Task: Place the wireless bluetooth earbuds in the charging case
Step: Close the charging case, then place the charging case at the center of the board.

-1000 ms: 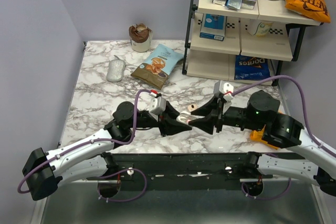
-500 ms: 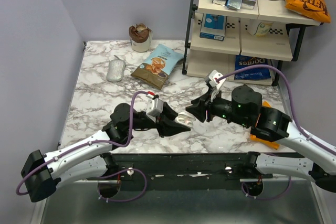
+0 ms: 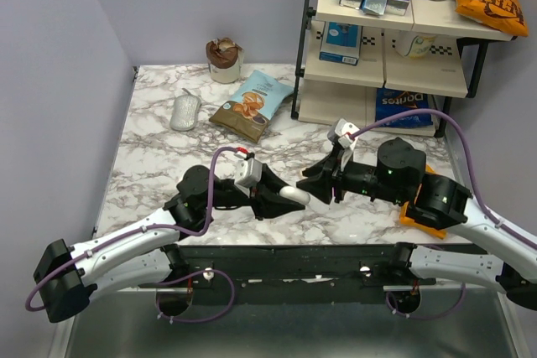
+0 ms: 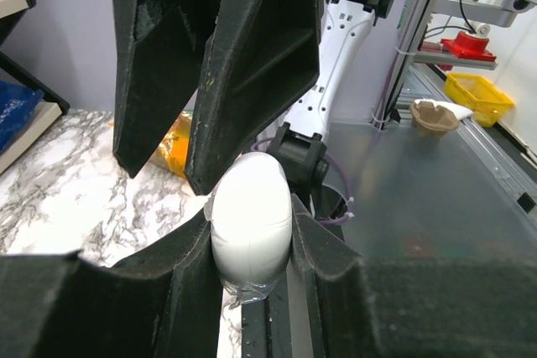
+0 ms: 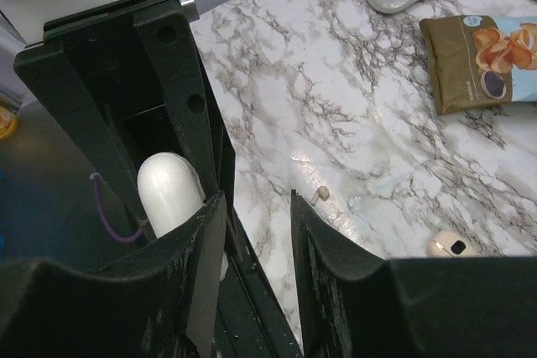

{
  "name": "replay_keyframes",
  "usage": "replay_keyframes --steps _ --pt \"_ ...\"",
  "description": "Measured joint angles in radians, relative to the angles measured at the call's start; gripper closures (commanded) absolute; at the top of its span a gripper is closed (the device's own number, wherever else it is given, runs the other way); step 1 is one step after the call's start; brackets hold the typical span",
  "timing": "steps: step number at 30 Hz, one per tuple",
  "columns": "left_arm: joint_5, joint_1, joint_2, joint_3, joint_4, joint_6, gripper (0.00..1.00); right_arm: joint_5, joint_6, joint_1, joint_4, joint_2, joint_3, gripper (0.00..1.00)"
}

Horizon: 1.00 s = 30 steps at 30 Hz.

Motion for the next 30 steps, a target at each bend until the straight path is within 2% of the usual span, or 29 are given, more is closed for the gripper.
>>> replay_keyframes --steps 7,10,15,19,21,26,30 --pt "0.000 -0.006 0.002 0.000 -0.008 0.000 1.00 -0.017 -0.011 -0.004 0.000 0.003 -0.005 0.51" --pt "-0.046 -0.006 0.001 0.000 -0.027 0.013 1.00 0.102 0.024 -0.004 -0.001 -0.015 -0.019 0.49" --pt "-0.235 0.012 0.017 -0.006 -0.132 0.031 1.00 0.337 0.105 -0.016 -0.001 -0.064 -0.058 0.46" --pt "-0.386 0.098 0.087 -0.038 -0.181 -0.054 1.00 0.429 0.157 -0.025 -0.001 -0.066 -0.107 0.46" --pt "-0.426 0.181 0.164 -0.040 -0.209 -0.125 1.00 0.449 0.174 -0.026 -0.002 -0.051 -0.129 0.46" --pt "-0.451 0.367 0.396 -0.031 -0.271 -0.257 1.00 0.460 0.207 -0.026 -0.008 0.004 -0.177 0.46" --pt "-0.453 0.403 0.520 -0.002 -0.320 -0.288 1.00 0.460 0.219 -0.026 -0.013 0.004 -0.193 0.46"
